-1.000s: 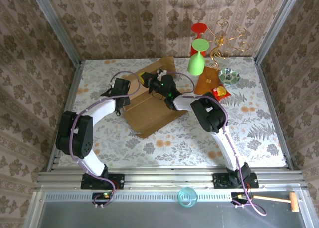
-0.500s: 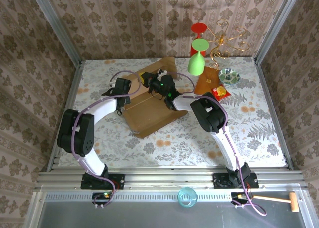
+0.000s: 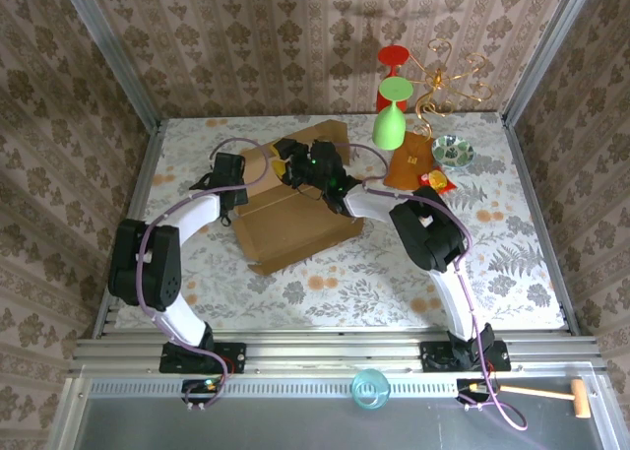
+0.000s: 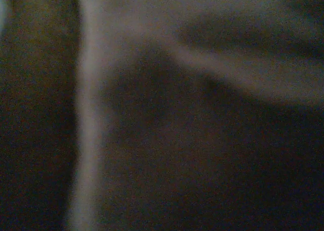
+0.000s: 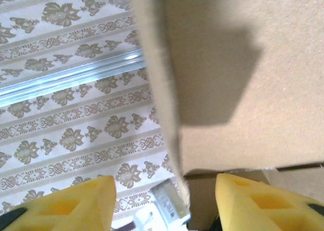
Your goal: Fold the paper box
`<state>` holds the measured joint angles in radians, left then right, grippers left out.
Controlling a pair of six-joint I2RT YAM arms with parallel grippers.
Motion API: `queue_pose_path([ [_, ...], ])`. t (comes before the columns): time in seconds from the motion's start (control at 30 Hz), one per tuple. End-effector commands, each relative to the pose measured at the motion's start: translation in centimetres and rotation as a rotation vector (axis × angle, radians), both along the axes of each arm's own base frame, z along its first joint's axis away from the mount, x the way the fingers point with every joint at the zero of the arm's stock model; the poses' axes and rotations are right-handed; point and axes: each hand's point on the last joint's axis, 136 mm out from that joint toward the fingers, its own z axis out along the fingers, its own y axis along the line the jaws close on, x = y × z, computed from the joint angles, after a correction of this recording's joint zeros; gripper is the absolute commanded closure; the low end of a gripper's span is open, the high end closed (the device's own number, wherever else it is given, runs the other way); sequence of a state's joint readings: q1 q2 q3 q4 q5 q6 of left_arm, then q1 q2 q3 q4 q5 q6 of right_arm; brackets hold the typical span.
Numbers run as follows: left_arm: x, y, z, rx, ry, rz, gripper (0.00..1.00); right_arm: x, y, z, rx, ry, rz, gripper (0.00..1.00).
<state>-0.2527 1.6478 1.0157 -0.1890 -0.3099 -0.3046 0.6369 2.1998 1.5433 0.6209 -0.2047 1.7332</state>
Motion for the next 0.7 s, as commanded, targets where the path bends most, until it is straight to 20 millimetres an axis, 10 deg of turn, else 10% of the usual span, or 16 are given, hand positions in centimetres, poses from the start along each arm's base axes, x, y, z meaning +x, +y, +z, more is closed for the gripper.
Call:
queue_pose_path([
  [0.0,-0.2,0.3,1.4,0.017,-0.008,-0.135,1.00,-1.1,-1.4,3.8,-0.067,-0.028,-0.034,0.40],
  [0.37,0.4,0.0,5.3,-0.033,-0.039,-0.279,1.00,-2.4,-8.0,8.5,-0.488,-0.088,-0.070,0.45],
  [0.67,-0.2,-0.5,5.6,-0.085,-0.035,-0.268,1.00,-1.9,-14.0,5.5,-0.828,-0.007,-0.035,0.48],
])
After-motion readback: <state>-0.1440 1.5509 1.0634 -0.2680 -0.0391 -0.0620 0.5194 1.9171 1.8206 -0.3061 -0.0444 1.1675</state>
